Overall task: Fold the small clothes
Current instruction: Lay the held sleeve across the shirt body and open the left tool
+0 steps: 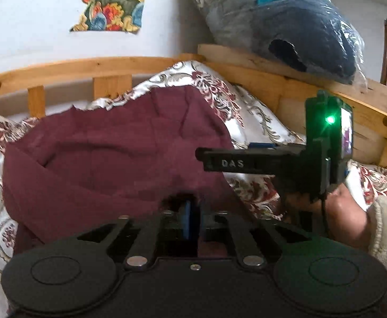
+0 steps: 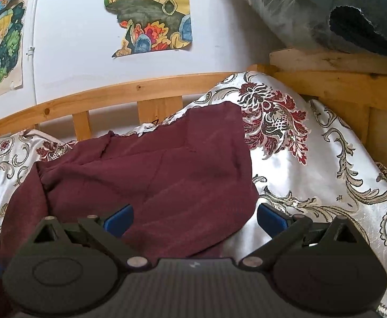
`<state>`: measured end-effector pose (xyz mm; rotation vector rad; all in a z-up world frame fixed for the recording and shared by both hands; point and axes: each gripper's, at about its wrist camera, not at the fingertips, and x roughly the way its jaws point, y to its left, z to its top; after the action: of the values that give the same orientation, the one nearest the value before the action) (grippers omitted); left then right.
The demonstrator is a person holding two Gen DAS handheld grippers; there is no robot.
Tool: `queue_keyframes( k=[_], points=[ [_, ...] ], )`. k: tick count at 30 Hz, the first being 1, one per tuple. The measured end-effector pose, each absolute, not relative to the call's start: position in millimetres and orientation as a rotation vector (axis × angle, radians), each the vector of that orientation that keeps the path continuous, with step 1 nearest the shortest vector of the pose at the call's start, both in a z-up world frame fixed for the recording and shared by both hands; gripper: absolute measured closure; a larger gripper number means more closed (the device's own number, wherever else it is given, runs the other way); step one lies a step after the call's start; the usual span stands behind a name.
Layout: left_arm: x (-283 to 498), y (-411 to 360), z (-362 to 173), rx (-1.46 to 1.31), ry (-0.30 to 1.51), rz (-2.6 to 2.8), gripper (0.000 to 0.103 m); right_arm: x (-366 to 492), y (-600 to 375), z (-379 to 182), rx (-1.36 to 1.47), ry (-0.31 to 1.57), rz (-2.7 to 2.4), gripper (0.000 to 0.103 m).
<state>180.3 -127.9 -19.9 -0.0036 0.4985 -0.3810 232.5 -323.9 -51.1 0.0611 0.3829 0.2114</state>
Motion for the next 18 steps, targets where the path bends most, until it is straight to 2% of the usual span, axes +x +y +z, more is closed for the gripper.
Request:
queue_keyframes(
  k=[1, 3, 6, 10, 15, 18],
  points=[
    [179.5, -127.5, -20.6, -0.001, 0.509, -0.383, 0.069, 232.3, -323.6, -51.5, 0.061, 0.385, 0.214, 0.002],
    [176.3, -126.0, -19.4, 0.012, 0.509, -0.364, 0.042, 232.0, -322.6, -52.0, 0.06, 0.386, 0.218, 0.001],
    [168.7, -115.8, -15.9, 0.011, 0.492, -0.34, 0.025, 230.4, -319.2, -52.0, 0.056, 0.385, 0.242, 0.001],
    [164.4, -88.0, -10.6, -0.029, 0.492, -0.25, 0.017, 224.5, -311.2, -49.6, 0.064, 0.404, 0.343, 0.002],
    [180.4, -25.7, -10.9, -0.124, 0.475, 0.072, 0.012, 219.4, -290.8, -52.6, 0.09, 0.501, 0.534, 0.022],
    [207.0, 12.8, -16.6, -0.167, 0.489, 0.252, 0.013, 216.6, -276.0, -59.0, 0.067, 0.553, 0.611, 0.034]
  ],
)
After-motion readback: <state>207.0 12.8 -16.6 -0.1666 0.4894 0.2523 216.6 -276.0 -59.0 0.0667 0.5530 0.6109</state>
